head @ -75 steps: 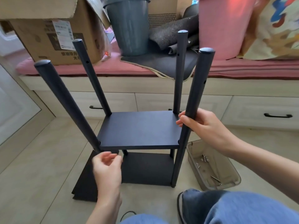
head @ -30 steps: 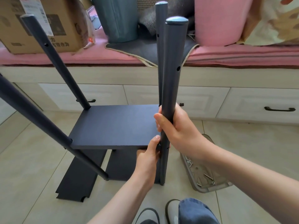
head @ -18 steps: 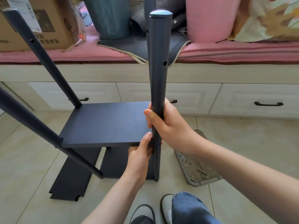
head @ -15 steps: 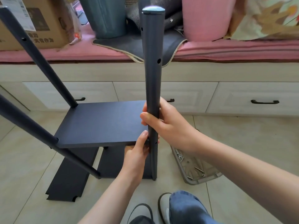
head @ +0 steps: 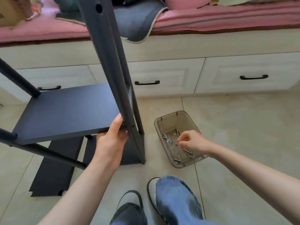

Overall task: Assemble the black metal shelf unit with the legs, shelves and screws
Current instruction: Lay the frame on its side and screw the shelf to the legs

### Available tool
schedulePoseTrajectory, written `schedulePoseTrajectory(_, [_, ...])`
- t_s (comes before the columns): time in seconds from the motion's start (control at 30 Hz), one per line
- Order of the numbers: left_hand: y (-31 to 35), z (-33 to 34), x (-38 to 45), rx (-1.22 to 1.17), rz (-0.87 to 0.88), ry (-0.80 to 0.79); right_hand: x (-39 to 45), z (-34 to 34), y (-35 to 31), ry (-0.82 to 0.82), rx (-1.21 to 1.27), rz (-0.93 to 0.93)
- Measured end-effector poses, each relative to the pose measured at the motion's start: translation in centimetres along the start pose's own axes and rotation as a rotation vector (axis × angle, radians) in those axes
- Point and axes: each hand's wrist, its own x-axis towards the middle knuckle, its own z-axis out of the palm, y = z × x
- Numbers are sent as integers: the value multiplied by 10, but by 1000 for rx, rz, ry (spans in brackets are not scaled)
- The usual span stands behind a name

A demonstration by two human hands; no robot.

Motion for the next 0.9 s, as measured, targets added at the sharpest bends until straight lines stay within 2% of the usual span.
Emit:
schedulePoseTrajectory(0.33, [8, 10, -5, 25, -14, 41, 84, 63, 50, -226, -498, 166])
schedulePoseTrajectory(0.63, [4, 7, 2, 63, 7, -6, 101, 77, 55, -333, -627, 137])
schedulePoseTrajectory(0.9, [4, 9, 1, 16, 10, -19, 98, 83, 53, -327, -747, 43])
